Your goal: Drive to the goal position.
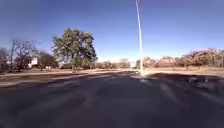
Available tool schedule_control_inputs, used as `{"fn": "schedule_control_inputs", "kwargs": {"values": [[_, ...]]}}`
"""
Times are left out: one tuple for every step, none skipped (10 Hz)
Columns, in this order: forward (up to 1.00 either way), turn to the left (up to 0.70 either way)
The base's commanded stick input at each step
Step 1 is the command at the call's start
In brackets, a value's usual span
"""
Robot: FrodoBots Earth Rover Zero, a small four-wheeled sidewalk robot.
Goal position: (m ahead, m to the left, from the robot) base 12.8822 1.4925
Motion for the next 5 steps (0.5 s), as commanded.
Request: {"fn": "schedule_control_inputs", "kwargs": {"values": [[0.5, -0.08], [0.5, -0.04], [0.5, 0.0], [0.5, 0.0], [0.5, 0.0]]}}
